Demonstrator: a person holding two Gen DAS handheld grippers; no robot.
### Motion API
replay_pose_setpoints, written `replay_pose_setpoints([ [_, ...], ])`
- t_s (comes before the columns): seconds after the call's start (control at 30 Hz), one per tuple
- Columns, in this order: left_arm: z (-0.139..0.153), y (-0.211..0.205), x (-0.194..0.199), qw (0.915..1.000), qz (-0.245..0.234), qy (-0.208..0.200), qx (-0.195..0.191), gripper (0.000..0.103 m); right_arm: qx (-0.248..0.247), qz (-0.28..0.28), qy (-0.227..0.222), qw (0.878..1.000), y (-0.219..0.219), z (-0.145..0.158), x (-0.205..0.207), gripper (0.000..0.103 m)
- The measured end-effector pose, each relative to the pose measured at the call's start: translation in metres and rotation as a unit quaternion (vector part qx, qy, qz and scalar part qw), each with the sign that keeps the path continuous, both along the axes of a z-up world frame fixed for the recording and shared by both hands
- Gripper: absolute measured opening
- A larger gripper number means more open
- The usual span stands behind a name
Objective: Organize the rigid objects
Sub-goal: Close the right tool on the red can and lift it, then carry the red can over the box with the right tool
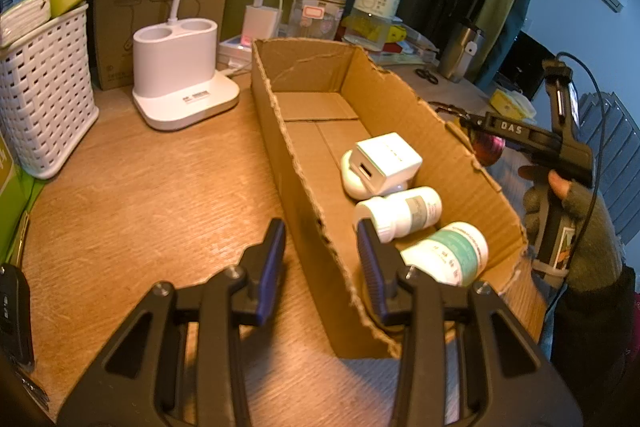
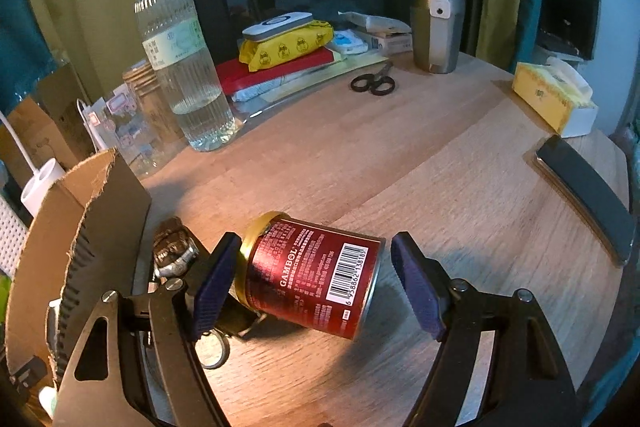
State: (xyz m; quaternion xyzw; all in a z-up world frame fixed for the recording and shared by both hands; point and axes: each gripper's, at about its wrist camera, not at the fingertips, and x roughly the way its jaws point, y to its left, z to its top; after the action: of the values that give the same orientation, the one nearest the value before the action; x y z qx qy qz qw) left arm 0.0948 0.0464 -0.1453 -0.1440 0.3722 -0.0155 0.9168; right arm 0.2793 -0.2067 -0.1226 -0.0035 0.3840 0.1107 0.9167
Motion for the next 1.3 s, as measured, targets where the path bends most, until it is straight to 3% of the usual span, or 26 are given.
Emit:
replay_pose_setpoints([
  [0.13, 0.0, 0.0, 0.0, 1.0, 0.0, 0.0, 0.0, 0.039, -0.009, 0.002, -0.005, 1.0, 0.002, -0.001, -0.003, 0.077],
  [0.2, 0.0, 0.0, 0.0, 1.0, 0.0, 0.0, 0.0, 0.039, -0.009, 0.004, -0.004, 1.0, 0.002, -0.003, -0.005, 0.07],
  [0.5, 0.0, 0.0, 0.0, 1.0, 0.0, 0.0, 0.0, 0.039, 0.001, -0.005, -0.017, 1.0, -0.005, 0.005, -0.011, 0.07],
  [0.9, 0.0, 0.0, 0.0, 1.0, 0.0, 0.0, 0.0, 0.039, 0.008, 0.004, -0.065, 0.998, -0.001, 0.042, -0.038, 0.07],
  [1.1, 0.0, 0.0, 0.0, 1.0, 0.0, 0.0, 0.0, 0.039, 0.021, 0.033, -0.09, 0.995, 0.011, 0.063, -0.055, 0.07],
  [1.3, 0.0, 0.0, 0.0, 1.0, 0.0, 0.0, 0.0, 0.039, 0.032, 0.099, -0.112, 0.988, 0.043, 0.079, -0.074, 0.07],
])
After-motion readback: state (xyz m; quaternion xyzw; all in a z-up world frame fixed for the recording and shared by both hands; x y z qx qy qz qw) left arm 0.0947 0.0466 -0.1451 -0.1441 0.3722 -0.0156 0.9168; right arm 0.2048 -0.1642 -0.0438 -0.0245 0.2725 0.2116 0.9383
